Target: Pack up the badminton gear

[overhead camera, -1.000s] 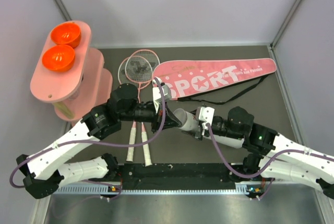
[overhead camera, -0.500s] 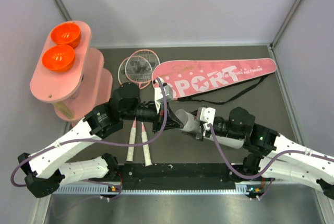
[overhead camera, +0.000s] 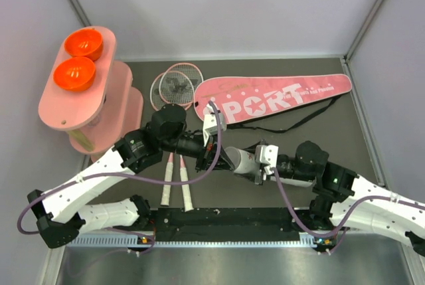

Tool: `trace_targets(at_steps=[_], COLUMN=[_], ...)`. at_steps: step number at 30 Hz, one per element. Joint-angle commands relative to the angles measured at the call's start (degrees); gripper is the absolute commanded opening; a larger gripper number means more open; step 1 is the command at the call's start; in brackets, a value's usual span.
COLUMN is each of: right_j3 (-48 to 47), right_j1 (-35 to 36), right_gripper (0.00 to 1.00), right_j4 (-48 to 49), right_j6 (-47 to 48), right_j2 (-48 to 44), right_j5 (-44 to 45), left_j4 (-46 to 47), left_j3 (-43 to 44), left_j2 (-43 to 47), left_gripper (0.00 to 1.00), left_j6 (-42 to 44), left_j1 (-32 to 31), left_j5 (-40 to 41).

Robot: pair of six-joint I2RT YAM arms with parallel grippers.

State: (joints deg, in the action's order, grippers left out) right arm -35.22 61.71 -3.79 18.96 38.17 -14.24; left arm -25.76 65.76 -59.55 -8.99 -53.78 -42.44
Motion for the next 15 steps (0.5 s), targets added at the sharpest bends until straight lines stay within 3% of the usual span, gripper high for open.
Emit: trace_targets(at_steps=[1, 8, 15], right_j3=[1.0, 1.4, -1.9], right_j1=[0.2, 0.2, 0.2], right_gripper=[0.34, 0.35, 0.32], right_j4=[6.3, 8.5, 4.1], right_j6=[3.4, 3.6, 2.0], right_j2=[-3.8, -4.5, -1.0], right_j5=[-5.4, -8.2, -3.4], left_j4=[-2.2, -2.0, 3.3], left_j3=[2.2, 3.8, 4.2], left_j2=[-0.7, -2.5, 0.2], left_gripper=[0.0, 0.0, 0.0], left_j6=[0.5, 0.2, -1.9], left_j1=[-0.3, -0.3, -1.3], left_j5=[-5.6, -8.3, 3.1])
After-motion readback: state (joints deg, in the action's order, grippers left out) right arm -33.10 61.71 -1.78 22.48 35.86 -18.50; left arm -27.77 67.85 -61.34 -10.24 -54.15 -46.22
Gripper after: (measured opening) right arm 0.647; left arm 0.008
